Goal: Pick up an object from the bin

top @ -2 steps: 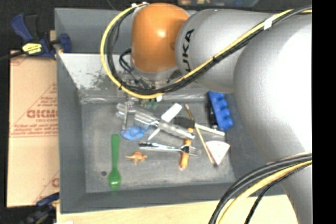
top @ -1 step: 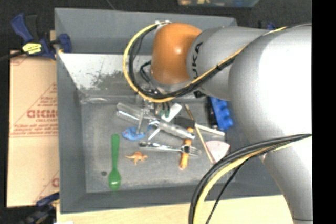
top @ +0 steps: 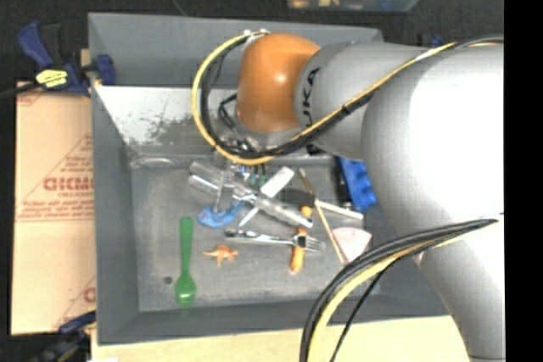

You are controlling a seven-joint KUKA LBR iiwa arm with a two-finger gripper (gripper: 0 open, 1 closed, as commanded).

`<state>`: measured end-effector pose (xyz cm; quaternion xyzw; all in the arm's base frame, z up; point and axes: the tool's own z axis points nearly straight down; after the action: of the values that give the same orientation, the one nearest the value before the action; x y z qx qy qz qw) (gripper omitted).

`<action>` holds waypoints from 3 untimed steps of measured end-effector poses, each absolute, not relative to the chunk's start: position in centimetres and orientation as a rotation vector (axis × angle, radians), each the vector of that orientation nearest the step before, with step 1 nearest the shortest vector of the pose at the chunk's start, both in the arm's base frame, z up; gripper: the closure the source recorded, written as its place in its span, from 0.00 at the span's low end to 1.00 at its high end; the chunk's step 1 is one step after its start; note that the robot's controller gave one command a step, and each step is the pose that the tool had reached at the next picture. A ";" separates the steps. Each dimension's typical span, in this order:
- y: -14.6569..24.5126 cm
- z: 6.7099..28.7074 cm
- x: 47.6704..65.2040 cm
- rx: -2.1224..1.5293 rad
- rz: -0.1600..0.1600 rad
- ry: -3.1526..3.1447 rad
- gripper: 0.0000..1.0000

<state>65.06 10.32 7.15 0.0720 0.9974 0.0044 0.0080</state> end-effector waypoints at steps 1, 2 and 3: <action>9.4 7.2 64.7 0.203 0.007 3.126 0.00; 10.1 7.3 65.1 0.219 0.016 3.114 0.00; 9.5 7.3 64.9 0.208 0.011 3.122 1.00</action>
Offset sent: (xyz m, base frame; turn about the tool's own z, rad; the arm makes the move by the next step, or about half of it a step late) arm -0.0006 -0.0013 0.0002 -0.0012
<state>64.90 9.54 7.27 0.0665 0.9978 0.0036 0.0065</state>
